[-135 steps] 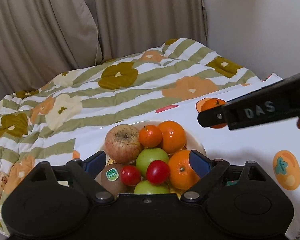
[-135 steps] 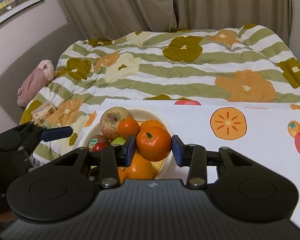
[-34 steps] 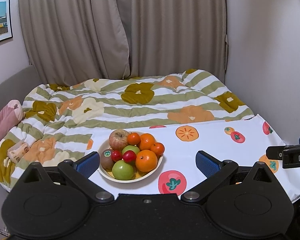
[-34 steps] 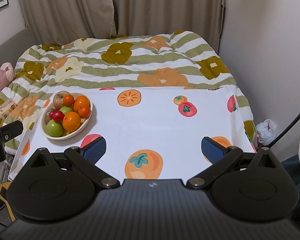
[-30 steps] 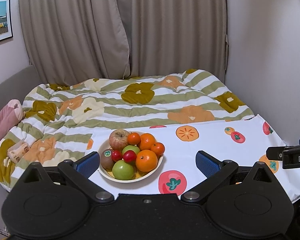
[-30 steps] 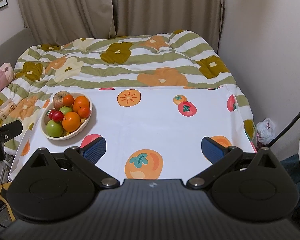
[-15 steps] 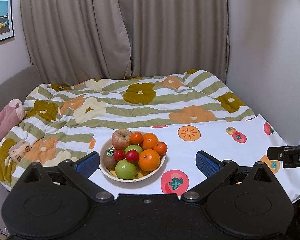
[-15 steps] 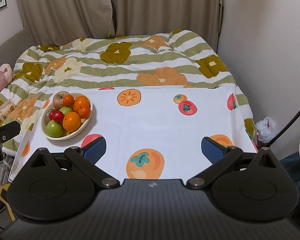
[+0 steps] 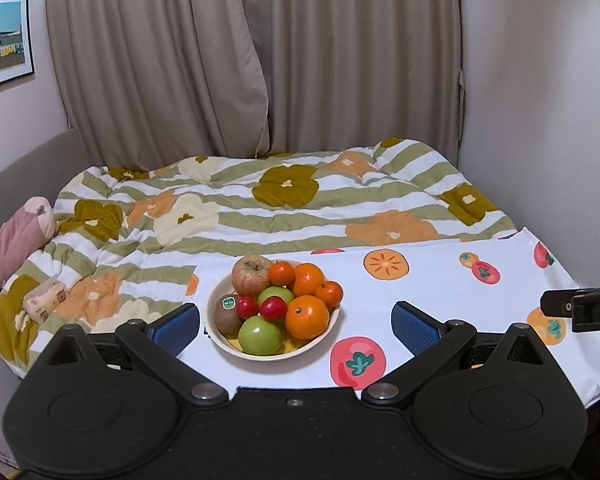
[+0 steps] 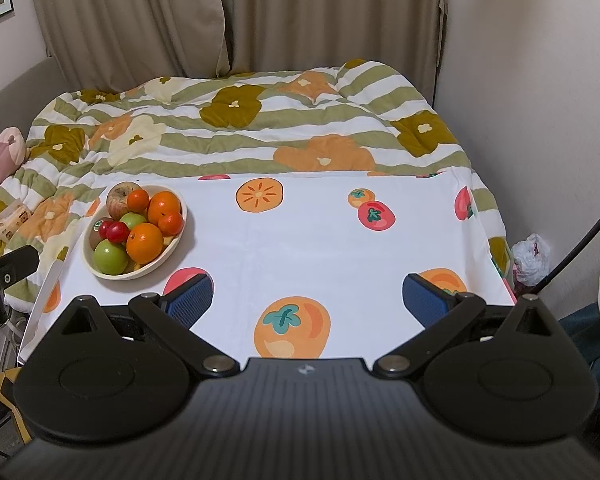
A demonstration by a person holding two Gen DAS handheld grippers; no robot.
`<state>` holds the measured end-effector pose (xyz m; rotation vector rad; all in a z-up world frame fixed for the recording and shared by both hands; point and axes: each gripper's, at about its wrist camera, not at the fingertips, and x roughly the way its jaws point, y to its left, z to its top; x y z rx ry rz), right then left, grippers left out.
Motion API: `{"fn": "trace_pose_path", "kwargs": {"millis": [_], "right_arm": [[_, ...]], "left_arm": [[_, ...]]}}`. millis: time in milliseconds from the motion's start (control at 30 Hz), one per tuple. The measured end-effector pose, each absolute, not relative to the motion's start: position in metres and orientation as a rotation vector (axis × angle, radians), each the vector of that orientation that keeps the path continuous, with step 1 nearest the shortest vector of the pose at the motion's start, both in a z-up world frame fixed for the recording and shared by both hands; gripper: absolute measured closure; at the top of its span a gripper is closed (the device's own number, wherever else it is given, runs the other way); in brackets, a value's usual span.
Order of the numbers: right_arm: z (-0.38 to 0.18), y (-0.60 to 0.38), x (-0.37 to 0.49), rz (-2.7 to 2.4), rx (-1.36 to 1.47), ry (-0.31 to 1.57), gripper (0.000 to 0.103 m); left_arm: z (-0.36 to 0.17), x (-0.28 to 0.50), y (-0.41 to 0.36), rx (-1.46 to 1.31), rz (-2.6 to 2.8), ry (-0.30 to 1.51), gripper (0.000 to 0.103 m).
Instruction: Organize fruits
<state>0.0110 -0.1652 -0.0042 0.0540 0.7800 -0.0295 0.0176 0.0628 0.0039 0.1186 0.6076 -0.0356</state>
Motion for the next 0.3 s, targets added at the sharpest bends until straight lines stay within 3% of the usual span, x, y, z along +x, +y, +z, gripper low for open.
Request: {"fn": "trace_pose_path", "kwargs": {"millis": [300], "right_arm": [[-0.0045,-0.1655,0.0112,-0.029,0.054,0.78,0.0]], "left_arm": [[0.005,0.0158,0.0629,0.113,-0.047,0.596,0.0]]}}
